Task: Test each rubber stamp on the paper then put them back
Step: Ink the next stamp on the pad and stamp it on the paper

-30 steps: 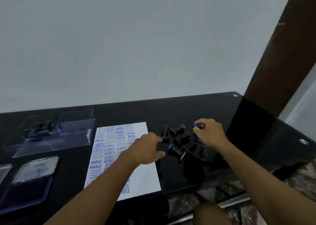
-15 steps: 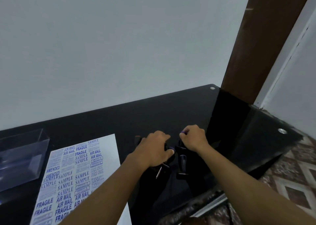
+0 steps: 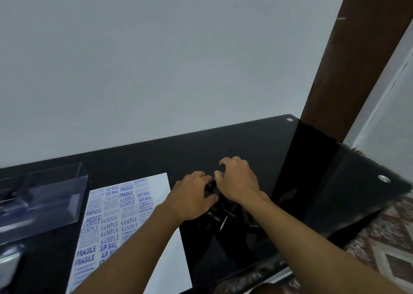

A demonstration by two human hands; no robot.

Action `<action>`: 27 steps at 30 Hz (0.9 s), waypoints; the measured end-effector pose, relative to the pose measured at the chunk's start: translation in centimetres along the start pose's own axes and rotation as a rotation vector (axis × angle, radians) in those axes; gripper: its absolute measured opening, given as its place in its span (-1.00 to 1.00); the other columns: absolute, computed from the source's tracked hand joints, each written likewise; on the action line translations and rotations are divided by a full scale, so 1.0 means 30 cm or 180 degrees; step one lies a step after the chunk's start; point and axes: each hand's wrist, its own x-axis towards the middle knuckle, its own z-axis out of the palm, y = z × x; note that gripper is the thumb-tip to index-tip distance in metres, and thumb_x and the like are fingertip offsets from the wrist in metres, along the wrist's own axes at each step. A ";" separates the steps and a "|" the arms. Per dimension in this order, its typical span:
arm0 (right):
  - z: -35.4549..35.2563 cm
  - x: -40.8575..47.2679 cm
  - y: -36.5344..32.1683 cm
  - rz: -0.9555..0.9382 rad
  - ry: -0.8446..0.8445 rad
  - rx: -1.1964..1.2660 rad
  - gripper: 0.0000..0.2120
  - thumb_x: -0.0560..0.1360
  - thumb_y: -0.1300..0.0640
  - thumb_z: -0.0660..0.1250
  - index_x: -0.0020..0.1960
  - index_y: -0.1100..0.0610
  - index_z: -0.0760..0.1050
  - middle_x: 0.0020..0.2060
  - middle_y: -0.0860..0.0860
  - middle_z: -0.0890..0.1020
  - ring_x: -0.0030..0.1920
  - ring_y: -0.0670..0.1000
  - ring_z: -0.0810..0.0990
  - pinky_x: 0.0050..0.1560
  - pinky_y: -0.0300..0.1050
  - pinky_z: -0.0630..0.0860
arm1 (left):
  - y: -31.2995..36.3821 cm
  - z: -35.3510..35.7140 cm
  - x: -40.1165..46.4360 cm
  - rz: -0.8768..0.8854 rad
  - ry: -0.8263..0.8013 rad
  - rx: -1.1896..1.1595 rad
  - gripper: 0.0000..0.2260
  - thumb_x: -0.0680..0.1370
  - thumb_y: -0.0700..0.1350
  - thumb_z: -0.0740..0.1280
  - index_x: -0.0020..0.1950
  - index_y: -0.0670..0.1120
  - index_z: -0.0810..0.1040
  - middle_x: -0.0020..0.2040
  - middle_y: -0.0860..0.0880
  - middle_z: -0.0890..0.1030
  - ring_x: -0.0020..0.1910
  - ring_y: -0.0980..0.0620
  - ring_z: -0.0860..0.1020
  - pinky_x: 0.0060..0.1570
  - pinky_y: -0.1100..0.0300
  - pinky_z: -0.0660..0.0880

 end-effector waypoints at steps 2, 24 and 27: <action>0.015 -0.017 -0.096 -0.0190 -0.0072 0.0046 -0.65 0.57 -0.05 0.22 0.31 0.04 0.42 0.24 0.02 0.47 0.28 0.07 0.39 0.14 0.05 0.48 | -0.055 -0.040 -0.058 -0.0165 0.0072 -0.0089 -0.72 0.49 0.13 0.30 0.15 0.06 0.50 0.09 0.04 0.50 0.08 -0.01 0.49 0.14 -0.06 0.49; 0.432 -0.140 -1.127 -0.1672 -0.1122 0.0506 -0.77 0.54 0.06 0.26 0.14 0.10 0.56 0.09 0.08 0.62 0.05 0.10 0.59 0.12 0.05 0.56 | -0.857 -0.350 -0.737 -0.1849 0.0684 0.0110 -0.61 0.51 0.06 0.20 0.29 -0.03 0.46 0.30 0.04 0.44 0.35 -0.03 0.37 0.25 -0.03 0.40; 0.489 -0.095 -1.241 -0.1766 -0.1203 0.0439 -0.79 0.52 0.08 0.24 0.05 0.09 0.61 0.05 0.05 0.64 0.02 0.10 0.59 0.07 0.08 0.58 | -0.934 -0.388 -0.754 -0.1916 0.0764 0.0229 -0.54 0.50 0.07 0.01 0.28 -0.03 0.48 0.33 0.06 0.41 0.37 -0.01 0.33 0.24 0.00 0.40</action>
